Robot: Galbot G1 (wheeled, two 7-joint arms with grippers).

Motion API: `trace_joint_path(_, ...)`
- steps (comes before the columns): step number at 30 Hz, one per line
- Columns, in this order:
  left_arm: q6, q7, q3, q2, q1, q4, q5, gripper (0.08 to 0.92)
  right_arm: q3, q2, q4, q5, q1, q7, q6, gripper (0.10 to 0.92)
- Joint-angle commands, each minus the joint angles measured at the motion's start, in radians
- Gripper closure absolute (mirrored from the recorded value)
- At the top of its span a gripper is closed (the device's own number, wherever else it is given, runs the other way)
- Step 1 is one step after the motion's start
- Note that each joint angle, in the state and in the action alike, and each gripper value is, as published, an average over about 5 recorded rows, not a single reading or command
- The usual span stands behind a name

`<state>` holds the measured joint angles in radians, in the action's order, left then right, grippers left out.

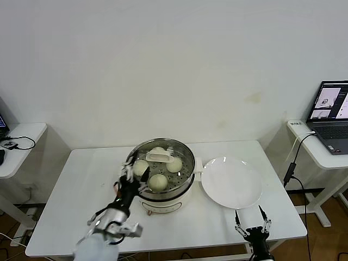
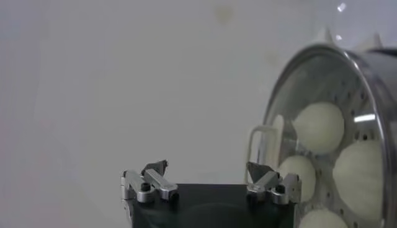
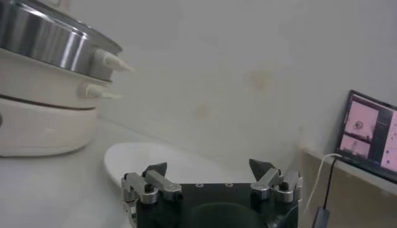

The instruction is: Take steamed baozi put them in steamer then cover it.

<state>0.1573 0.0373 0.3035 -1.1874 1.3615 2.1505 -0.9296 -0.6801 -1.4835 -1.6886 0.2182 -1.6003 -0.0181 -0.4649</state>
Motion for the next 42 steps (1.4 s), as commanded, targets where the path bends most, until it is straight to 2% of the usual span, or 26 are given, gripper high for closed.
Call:
trace_joint_path(1, -0.368, -0.253, 0.373, -0.097, 0.359, -0.024, 0.955, 0.177, 0.039, 0.021, -0.047, -0.011, -0.025, -0.003, 0.015, 0.203)
trace_joint_path(8, -0.35, -0.284, 0.424, -0.113, 0.434, -0.066, 1.226, 0.177, 0.064, 0.07, -0.099, -0.05, -0.067, -0.02, 0.039, 0.203)
trace_joint_path(19, -0.39, -0.254, 0.377, -0.17, 0.46, -0.118, 1.175, 0.177, 0.052, 0.108, -0.175, -0.122, -0.119, -0.072, 0.079, 0.203)
trace_joint_path(26, -0.421, -0.21, 0.383, -0.16, 0.471, -0.123, 1.174, 0.177, 0.05, 0.105, -0.2, -0.124, -0.135, -0.081, 0.086, 0.203)
trace_joint_path(42, -0.42, -0.191, 0.392, -0.162, 0.47, -0.146, 1.157, 0.177, 0.083, 0.098, -0.225, -0.149, -0.125, -0.097, 0.143, 0.202)
